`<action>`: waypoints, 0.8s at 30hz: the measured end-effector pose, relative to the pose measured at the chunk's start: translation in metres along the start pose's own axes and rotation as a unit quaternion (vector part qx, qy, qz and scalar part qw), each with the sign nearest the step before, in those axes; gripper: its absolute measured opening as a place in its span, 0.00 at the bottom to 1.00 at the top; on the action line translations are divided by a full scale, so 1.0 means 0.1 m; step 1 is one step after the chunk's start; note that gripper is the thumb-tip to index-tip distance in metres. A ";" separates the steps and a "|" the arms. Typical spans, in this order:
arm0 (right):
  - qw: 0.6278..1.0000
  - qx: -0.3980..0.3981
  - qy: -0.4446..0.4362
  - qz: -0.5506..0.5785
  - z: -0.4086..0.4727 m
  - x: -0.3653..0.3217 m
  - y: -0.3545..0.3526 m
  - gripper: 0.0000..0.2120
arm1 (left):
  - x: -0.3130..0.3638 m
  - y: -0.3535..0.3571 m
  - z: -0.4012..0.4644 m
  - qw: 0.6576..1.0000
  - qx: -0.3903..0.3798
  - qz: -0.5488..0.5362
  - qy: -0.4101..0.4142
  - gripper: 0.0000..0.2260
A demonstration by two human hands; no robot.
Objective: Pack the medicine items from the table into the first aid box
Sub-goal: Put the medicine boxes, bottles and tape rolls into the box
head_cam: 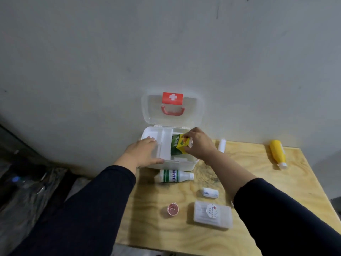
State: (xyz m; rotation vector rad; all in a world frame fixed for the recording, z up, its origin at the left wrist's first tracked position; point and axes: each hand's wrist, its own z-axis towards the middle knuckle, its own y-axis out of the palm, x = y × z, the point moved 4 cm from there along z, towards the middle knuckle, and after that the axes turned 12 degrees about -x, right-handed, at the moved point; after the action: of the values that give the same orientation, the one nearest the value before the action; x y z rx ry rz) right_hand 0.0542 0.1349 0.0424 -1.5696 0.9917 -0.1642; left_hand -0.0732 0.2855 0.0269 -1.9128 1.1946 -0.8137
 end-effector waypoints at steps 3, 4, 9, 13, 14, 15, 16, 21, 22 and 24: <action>0.999 -0.015 0.027 0.027 0.14 -0.04 0.17 0.21 | -0.01 0.01 0.00 1.000 0.017 0.004 0.013 0.38; 0.999 -0.020 0.033 0.030 0.19 -0.06 0.22 0.21 | -0.02 0.01 0.00 1.000 0.019 0.003 0.016 0.38; 0.996 -0.024 0.075 0.036 0.41 -0.11 0.41 0.22 | -0.05 0.04 0.03 0.999 0.028 0.015 0.019 0.38; 0.994 -0.020 0.098 0.046 0.47 -0.13 0.50 0.23 | -0.04 0.03 0.04 0.999 0.038 0.024 0.021 0.37; 0.994 -0.018 0.101 0.046 0.47 -0.13 0.50 0.22 | -0.04 0.03 0.04 0.999 0.037 0.023 0.021 0.37; 0.994 -0.017 0.102 0.046 0.46 -0.13 0.50 0.21 | -0.04 0.03 0.03 0.999 0.033 0.025 0.020 0.37; 0.993 -0.017 0.103 0.047 0.46 -0.13 0.48 0.21 | -0.04 0.02 0.03 0.999 0.030 0.030 0.020 0.37; 0.997 -0.021 0.064 0.033 0.28 -0.16 0.26 0.21 | 0.07 -0.11 -0.05 0.998 0.030 0.049 0.008 0.38; 0.998 -0.019 0.051 0.031 0.21 -0.18 0.21 0.20 | 0.12 -0.14 -0.09 0.998 0.037 0.049 0.008 0.37; 0.999 -0.012 0.031 0.025 0.03 -0.19 0.10 0.20 | 0.24 -0.18 -0.19 0.997 0.050 0.050 0.013 0.36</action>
State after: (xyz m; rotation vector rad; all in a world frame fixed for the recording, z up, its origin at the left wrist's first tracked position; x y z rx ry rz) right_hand 0.0390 0.1509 0.0404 -1.5683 1.0830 -0.1681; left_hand -0.0713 0.2640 0.0555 -1.7520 1.2310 -0.8316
